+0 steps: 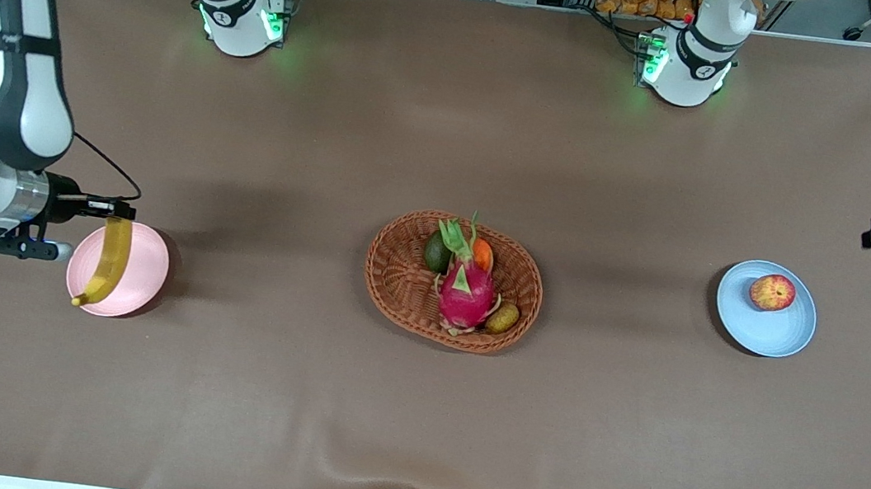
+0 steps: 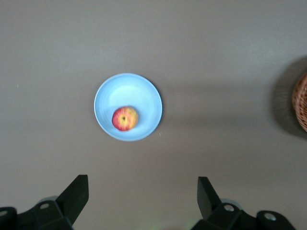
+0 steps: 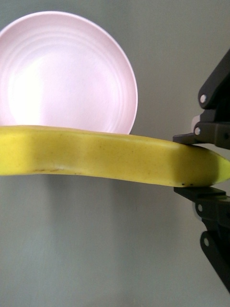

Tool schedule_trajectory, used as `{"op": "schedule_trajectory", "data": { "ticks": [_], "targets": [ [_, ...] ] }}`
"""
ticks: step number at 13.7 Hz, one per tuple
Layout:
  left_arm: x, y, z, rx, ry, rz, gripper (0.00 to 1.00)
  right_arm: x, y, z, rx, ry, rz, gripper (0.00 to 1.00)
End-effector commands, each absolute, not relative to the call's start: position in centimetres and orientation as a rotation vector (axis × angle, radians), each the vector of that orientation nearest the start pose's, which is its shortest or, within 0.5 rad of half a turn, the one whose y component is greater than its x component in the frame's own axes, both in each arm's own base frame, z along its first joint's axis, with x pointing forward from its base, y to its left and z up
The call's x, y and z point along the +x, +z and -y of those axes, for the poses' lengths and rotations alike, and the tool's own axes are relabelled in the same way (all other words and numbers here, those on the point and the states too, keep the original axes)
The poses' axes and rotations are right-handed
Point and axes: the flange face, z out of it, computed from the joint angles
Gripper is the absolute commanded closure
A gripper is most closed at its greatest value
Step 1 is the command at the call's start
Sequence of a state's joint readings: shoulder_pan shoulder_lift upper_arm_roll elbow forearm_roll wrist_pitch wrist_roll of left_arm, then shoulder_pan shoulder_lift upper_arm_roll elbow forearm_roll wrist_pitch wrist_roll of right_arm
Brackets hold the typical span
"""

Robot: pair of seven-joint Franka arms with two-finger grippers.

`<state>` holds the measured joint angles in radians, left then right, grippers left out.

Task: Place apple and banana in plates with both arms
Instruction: 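Lower the banana onto the pink plate and open the right gripper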

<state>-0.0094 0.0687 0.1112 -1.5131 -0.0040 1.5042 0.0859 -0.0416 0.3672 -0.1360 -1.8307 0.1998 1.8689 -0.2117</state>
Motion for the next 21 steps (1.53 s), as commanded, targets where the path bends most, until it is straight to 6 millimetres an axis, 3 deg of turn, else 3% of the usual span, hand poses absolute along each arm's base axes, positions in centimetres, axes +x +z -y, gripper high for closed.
{"op": "schedule_trajectory", "data": {
  "ticks": [1,3,4,5,6,8,11,16,18,21],
  "targets": [
    [54.4,63.6,-4.1,-3.151,0.094,0.119,0.0,59.3,27.9,11.0,-2.899,0.453,-0.009,0.99],
    [53.8,64.3,-3.7,-3.145,0.096,0.149,0.0,59.3,26.6,12.6,-2.897,0.437,0.018,0.92],
    [53.1,65.0,-3.5,-3.145,0.099,0.153,0.0,59.4,26.6,12.3,-2.897,0.435,0.027,0.7],
    [52.1,64.9,-3.2,-3.137,0.12,0.145,0.0,59.5,26.9,12.2,-2.9,0.429,0.032,0.32],
    [51.9,65.0,-3.2,-3.127,0.113,0.146,0.0,59.9,27.4,11.8,-2.903,0.417,0.043,0.01],
    [51.8,65.6,-3.2,-3.088,0.095,0.142,0.0,60.3,30.3,11.6,-2.903,0.391,0.062,0.0],
    [52.0,65.4,-3.7,-3.105,0.091,0.158,0.0,60.7,37.1,10.0,-2.891,0.378,0.101,0.0],
    [52.1,65.4,-3.4,-3.125,0.08,0.141,0.0,57.1,50.7,5.5,-3.039,0.266,-0.014,0.0],
    [52.1,65.5,-2.3,-3.16,0.075,0.13,0.0,55.5,54.5,4.9,-3.084,0.212,-0.12,0.0],
    [52.1,65.5,-2.1,-3.191,0.08,0.119,0.0,53.9,58.6,5.9,-3.096,0.095,-0.065,0.0]
  ]
}}
